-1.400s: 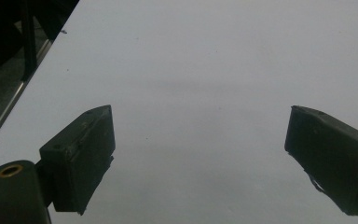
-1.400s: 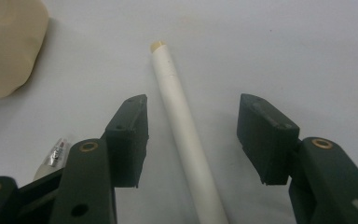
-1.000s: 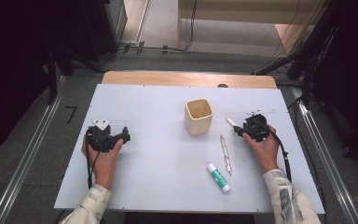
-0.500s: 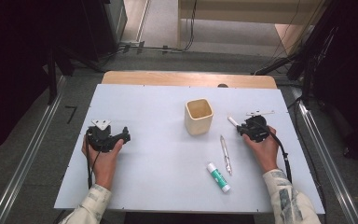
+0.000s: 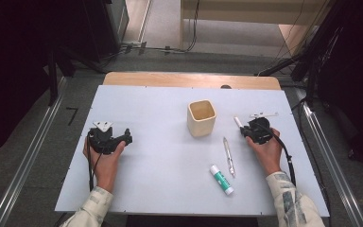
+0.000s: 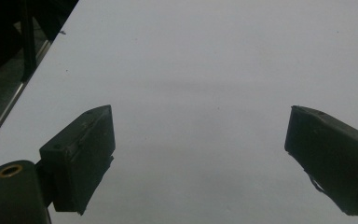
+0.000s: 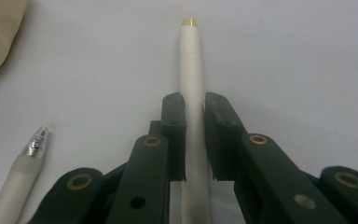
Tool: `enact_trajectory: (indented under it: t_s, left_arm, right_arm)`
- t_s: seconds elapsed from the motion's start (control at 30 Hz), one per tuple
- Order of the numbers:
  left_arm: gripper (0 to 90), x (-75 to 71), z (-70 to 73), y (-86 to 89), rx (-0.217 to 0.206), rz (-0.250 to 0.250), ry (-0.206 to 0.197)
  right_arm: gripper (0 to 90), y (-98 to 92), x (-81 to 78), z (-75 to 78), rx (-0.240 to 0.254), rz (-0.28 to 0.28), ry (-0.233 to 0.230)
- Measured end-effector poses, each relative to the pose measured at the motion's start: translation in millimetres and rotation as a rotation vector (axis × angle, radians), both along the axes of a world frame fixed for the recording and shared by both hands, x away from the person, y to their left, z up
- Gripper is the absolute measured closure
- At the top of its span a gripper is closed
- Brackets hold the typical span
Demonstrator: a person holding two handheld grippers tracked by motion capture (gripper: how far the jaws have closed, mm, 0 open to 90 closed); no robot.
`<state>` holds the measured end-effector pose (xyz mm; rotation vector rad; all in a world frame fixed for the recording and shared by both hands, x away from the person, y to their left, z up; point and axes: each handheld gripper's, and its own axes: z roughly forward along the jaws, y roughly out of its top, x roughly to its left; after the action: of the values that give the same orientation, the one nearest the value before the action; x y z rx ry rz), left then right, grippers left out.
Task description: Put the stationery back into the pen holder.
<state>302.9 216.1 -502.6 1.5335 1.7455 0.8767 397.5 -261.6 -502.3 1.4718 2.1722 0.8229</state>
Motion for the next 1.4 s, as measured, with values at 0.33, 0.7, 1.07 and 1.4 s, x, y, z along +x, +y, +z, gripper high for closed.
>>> enact_trajectory:
  t_s: [0.33,0.7,1.07,1.4]
  left_arm:
    - [9.4,0.1,0.2,0.5,-0.001,0.001,0.002]
    - [9.4,0.4,0.1,-0.1,-0.002,-0.001,-0.001]
    - [9.4,0.6,-0.1,-0.4,-0.001,0.001,-0.001]
    - [9.4,-0.8,1.8,-1.9,-0.003,-0.006,-0.007]
  right_arm:
    - [76.9,-3.9,0.6,2.9,0.028,-0.011,0.004]
    - [76.9,-4.7,-3.7,16.2,0.069,-0.004,-0.020]
    - [76.9,6.1,-9.6,36.3,0.101,0.037,-0.060]
    - [76.9,19.4,-13.3,53.6,0.133,0.079,-0.087]
